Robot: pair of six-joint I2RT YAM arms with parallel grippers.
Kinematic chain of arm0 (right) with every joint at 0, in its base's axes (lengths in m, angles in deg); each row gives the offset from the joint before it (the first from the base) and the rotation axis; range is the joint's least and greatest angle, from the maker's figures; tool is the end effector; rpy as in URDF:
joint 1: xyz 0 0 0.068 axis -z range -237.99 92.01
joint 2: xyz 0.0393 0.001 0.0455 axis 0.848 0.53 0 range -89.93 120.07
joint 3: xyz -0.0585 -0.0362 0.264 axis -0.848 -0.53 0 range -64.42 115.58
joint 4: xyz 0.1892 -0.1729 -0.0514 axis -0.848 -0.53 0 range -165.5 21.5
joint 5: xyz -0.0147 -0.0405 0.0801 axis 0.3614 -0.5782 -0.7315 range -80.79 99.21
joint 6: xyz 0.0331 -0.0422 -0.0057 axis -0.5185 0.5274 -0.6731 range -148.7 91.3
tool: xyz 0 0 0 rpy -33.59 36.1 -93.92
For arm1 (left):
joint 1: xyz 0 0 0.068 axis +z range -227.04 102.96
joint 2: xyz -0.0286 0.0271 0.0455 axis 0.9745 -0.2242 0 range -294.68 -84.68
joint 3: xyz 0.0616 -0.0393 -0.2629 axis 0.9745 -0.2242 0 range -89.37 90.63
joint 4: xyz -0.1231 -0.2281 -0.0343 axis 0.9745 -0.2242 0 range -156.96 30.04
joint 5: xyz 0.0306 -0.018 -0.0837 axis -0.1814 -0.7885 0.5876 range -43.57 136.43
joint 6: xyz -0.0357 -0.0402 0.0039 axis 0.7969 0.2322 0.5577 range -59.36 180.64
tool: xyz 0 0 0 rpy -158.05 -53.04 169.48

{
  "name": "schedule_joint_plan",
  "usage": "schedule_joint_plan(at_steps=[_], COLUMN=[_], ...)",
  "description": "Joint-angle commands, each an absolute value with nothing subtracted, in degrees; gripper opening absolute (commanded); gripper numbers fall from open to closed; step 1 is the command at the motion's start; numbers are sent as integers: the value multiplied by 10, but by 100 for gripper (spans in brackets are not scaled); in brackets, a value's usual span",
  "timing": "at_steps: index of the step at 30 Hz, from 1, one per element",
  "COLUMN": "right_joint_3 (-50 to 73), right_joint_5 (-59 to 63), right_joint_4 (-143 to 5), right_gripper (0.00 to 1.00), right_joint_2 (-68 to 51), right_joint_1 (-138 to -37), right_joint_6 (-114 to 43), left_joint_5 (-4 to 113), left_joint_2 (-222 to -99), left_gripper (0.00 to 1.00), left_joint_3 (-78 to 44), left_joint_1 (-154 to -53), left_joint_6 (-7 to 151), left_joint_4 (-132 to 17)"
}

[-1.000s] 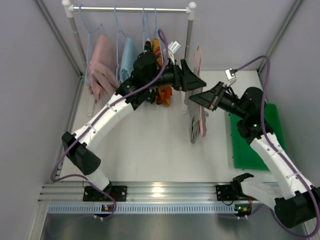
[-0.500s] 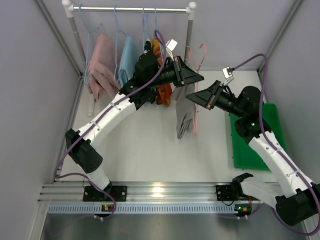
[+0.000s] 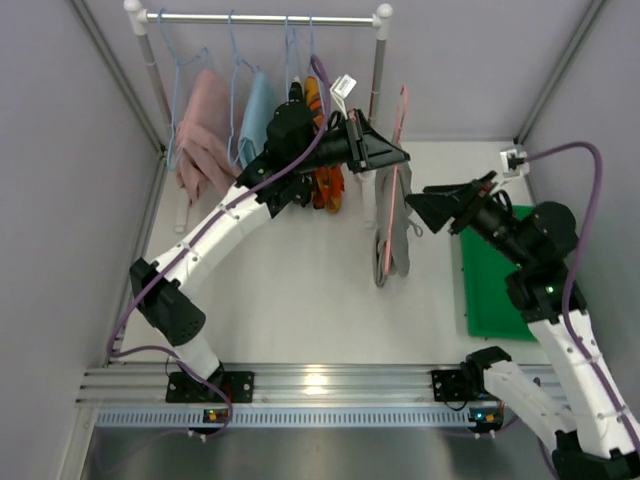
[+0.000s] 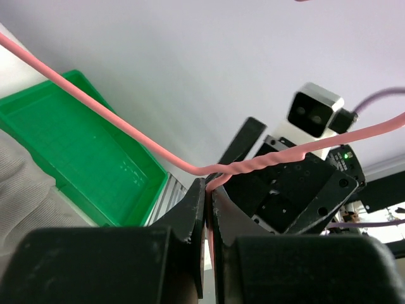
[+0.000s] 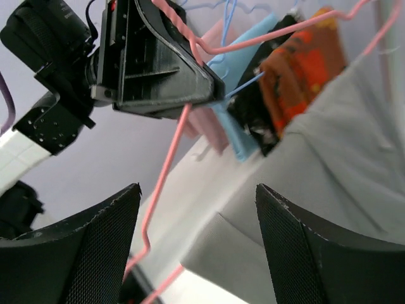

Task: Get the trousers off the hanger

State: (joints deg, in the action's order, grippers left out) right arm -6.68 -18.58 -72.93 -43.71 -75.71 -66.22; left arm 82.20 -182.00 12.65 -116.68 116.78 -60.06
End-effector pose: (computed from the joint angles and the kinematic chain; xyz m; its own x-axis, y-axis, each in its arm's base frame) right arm 0.1570 0.0675 0.4248 -0.3392 0.4572 -0.8222 -0.6347 0.5339 0.5587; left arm 0.2913 -0.2682 0.4636 -0.7679 -0.2388 -0.5944 0.5898 0.0985 -0.8015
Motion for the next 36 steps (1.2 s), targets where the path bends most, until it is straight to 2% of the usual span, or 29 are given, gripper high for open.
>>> schedule_joint_plan(at_steps=[1,3,6,7,11,19,26,31,36], right_joint_3=[-82,-120,-173,-184,-216,-252,-277,-271,-265], right_joint_5=[-130,-124,-143,-150,-186,-256,-223,-186,-203], right_joint_4=[-790,-797,-790,-782,-763,-698,-619,-595,-604], right_gripper=[73,74,92,95,99,98,95,85,78], right_joint_2=[-513,-531,-557,-563,-557,-496,-463,-433,-431], right_joint_1=[-727,-715,-713,-713,-713,-718,-734,-734,-733], right_joint_6=[-547,-502,-459,-453,-387,-324,-327,-325,-302], left_joint_5=[851,861,868,870,881,890,882,885,891], left_joint_2=[-1808,-1811,-1820,-1821,-1830,-1838,-1842,-1840,-1836], left_gripper=[0,0,0,0,0,0,0,0,0], left_joint_3=[189,196,211,219,234,243,246,240,234], left_joint_1=[-1155,-1155,-1155,-1155,-1156,-1156,-1157,-1160,-1160], left_joint_6=[1155,1159,1163,1163,1178,1200,1220,1221,1218], left_joint_4=[-520,-517,-513,-510,-489,-464,-452,-455,-454])
